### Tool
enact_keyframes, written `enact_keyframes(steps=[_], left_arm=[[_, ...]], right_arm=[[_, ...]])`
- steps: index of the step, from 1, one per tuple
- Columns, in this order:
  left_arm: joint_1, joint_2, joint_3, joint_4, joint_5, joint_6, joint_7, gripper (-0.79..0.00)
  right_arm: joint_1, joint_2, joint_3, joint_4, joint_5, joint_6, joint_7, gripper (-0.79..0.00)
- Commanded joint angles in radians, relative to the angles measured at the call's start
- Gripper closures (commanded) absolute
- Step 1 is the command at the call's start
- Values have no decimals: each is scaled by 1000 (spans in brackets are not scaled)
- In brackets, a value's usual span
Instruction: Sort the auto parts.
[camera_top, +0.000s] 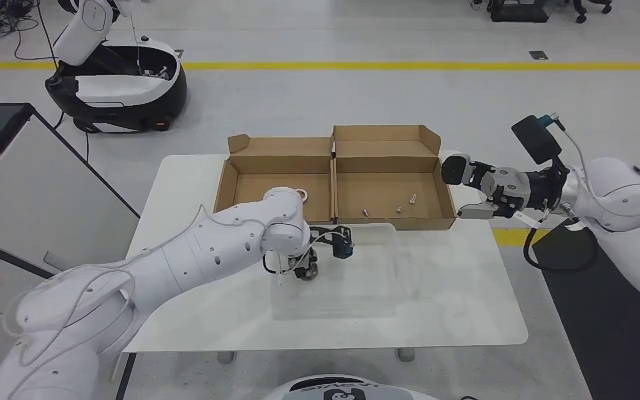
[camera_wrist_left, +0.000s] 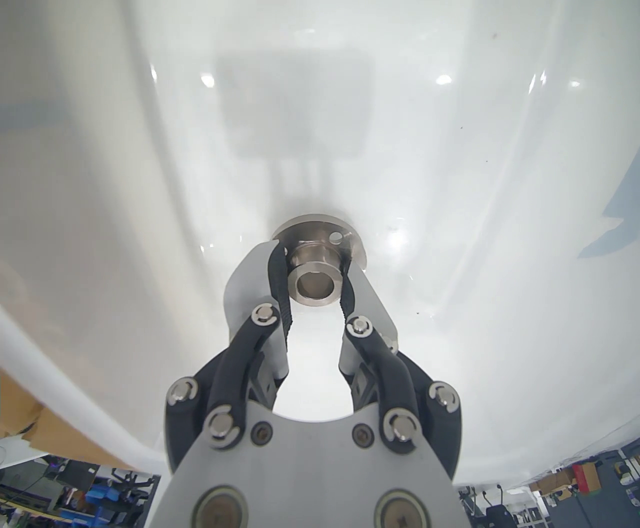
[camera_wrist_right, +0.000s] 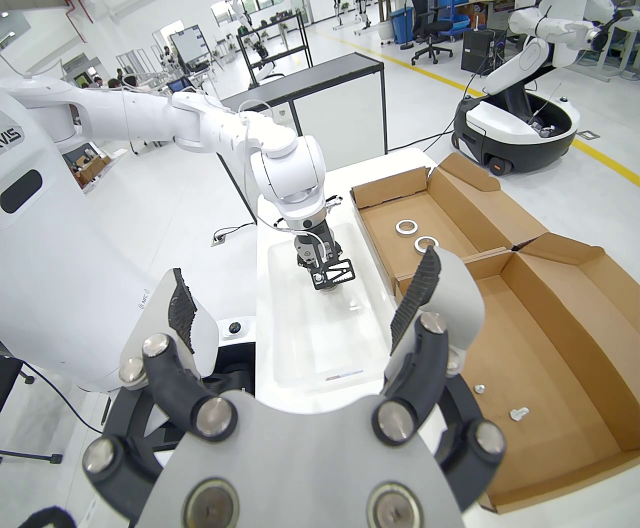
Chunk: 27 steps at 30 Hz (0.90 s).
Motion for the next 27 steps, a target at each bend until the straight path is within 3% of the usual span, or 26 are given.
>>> enact_keyframes(steps=[1,14,19,27], left_arm=[[-23,6,0,-23,-25,6,-6,0],[-184,88,-16,-154,-187,-43,43,0],[-180,129,-69,-151,-250,-124,125,0],[-91,204,-202,-106,-328,-294,336,0]], right_arm=[[0,0,0,0,0,0,0,-785],[0,0,0,0,0,0,0,-785],[0,0,0,0,0,0,0,-785],[0,0,0,0,0,0,0,-785]])
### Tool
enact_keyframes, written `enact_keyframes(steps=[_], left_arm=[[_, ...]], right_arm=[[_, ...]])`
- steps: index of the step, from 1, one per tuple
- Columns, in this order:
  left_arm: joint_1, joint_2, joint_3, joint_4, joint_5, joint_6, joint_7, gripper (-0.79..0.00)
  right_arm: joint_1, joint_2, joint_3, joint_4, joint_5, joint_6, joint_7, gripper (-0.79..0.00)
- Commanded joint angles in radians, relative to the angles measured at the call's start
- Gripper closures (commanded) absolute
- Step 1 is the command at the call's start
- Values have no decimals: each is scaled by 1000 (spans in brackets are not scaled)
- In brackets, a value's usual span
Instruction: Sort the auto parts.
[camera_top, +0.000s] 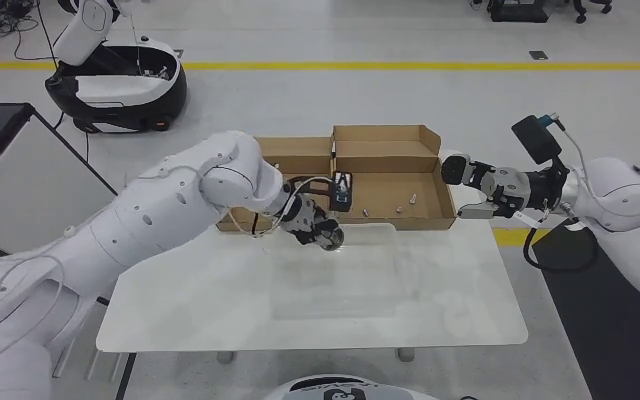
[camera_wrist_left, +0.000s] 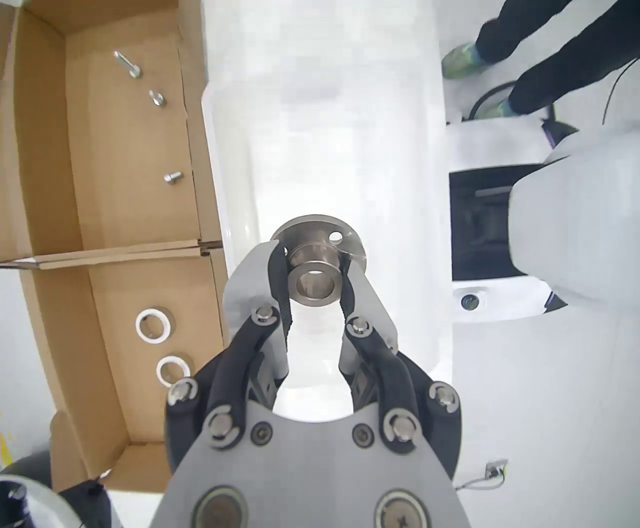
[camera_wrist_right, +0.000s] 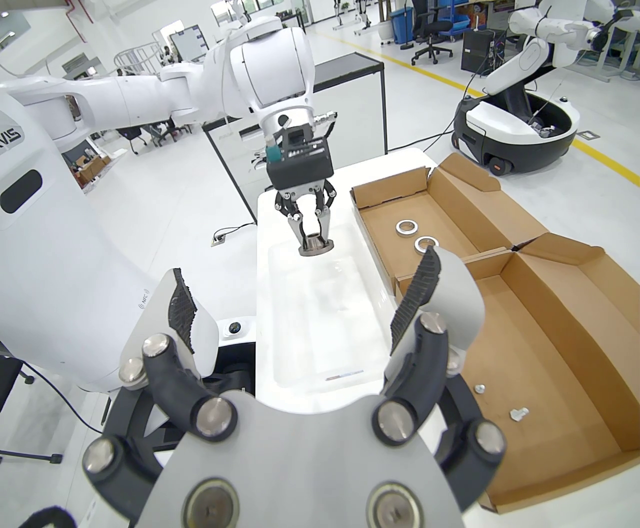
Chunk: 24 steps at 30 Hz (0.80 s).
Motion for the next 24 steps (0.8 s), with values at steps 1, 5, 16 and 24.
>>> enact_keyframes(steps=[1,5,16,24], left_arm=[[30,19,-38,12,-5,-48,68,0],[97,48,-106,52,2,-145,207,0],[217,92,-237,-4,66,-210,537,0],[276,143,-280,-58,187,-210,800,0]], right_arm=[[0,0,0,0,0,0,0,-785],[0,0,0,0,0,0,0,-785],[0,0,0,0,0,0,0,-785],[0,0,0,0,0,0,0,-785]])
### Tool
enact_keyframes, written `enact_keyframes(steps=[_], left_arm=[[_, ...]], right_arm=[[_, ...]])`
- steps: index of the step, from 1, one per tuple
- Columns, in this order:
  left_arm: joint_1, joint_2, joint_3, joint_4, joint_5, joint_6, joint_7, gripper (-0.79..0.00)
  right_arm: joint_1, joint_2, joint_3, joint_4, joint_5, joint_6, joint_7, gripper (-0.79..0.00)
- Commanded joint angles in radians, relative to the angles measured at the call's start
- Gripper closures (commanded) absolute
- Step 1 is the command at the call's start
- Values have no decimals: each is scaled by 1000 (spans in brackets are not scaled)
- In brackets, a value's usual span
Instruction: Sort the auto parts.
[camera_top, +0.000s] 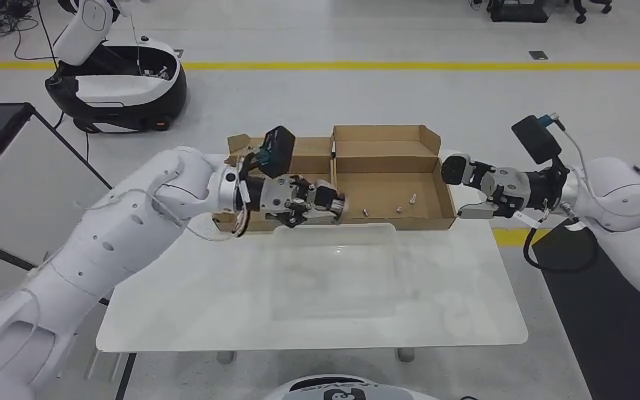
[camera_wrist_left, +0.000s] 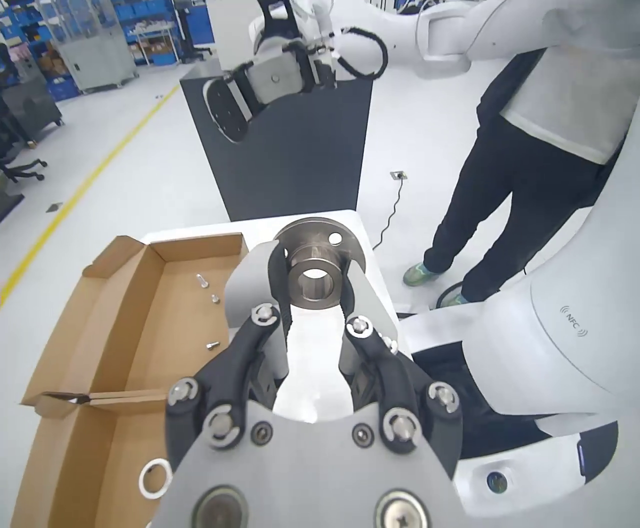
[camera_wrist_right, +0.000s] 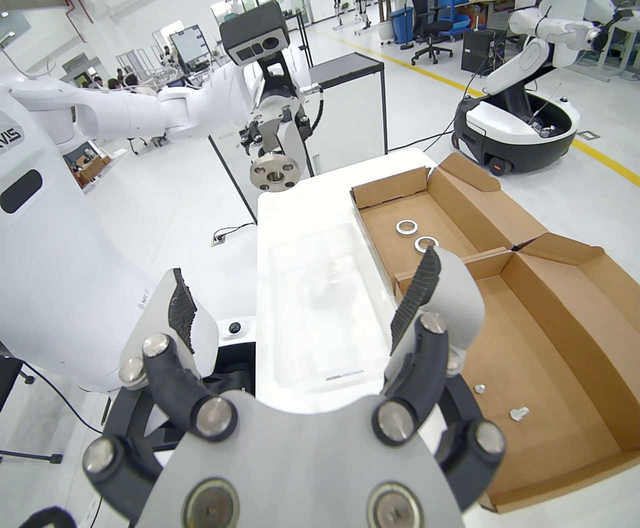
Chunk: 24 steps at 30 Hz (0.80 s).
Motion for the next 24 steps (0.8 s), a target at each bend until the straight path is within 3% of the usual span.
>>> enact_keyframes(steps=[1,9,18,24], left_arm=[[12,15,-3,-16,44,0,94,0],[30,92,32,-42,306,0,469,0],[-8,189,127,9,675,0,1028,0],[-38,230,140,-37,630,0,1041,0]], right_arm=[[0,0,0,0,0,0,0,-785],[0,0,0,0,0,0,0,-785],[0,0,0,0,0,0,0,-785],[0,0,0,0,0,0,0,-785]])
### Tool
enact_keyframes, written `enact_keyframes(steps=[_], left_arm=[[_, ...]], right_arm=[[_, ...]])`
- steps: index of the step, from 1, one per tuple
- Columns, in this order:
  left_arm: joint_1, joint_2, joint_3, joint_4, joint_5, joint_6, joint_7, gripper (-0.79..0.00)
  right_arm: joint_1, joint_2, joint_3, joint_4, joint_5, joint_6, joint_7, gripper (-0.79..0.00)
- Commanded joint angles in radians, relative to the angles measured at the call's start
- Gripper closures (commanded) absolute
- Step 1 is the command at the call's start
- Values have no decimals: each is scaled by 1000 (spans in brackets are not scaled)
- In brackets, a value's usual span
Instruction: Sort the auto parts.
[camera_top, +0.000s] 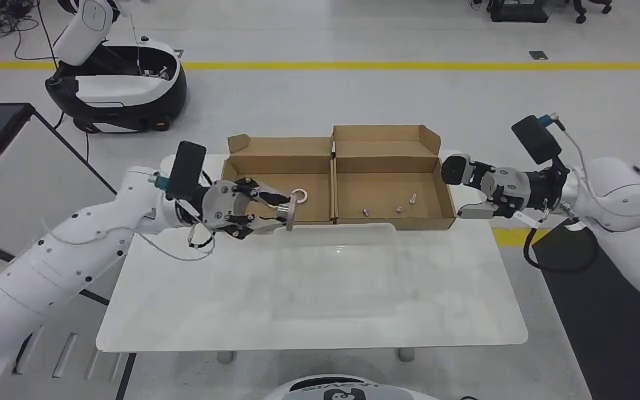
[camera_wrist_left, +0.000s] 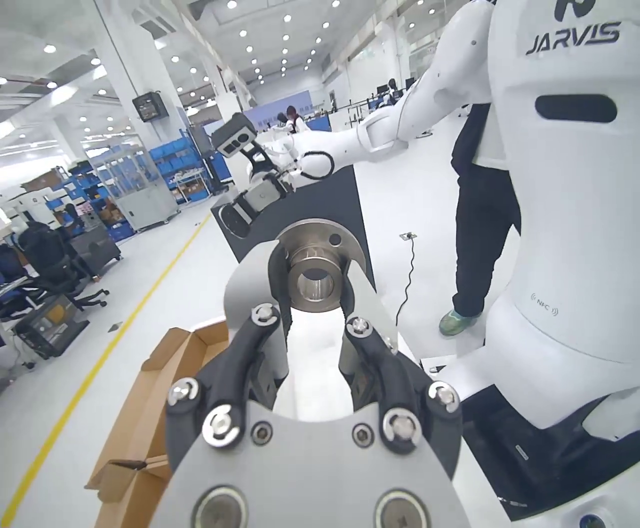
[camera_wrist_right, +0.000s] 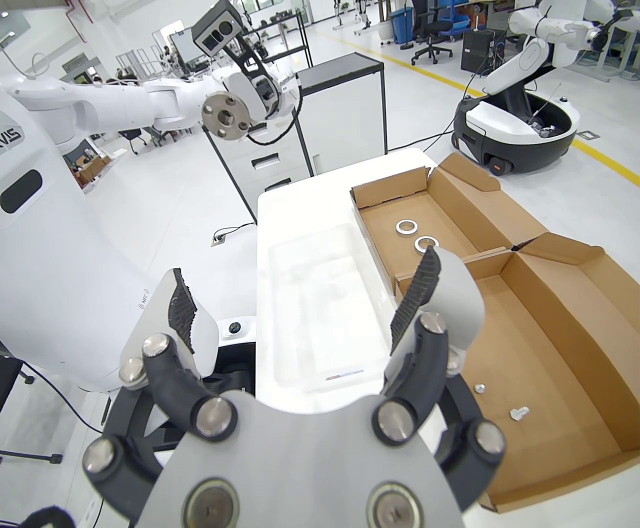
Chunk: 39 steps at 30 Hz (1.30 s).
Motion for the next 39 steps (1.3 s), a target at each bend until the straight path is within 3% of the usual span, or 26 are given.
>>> enact_keyframes(steps=[1,14,39], left_arm=[[-4,9,-2,-17,-22,0,-6,0],[-19,29,-45,-99,-134,0,-6,0],[-18,29,-48,-100,-139,0,-6,0]], right_arm=[[0,0,0,0,0,0,0,-785],[0,0,0,0,0,0,0,-785],[0,0,0,0,0,0,0,-785]])
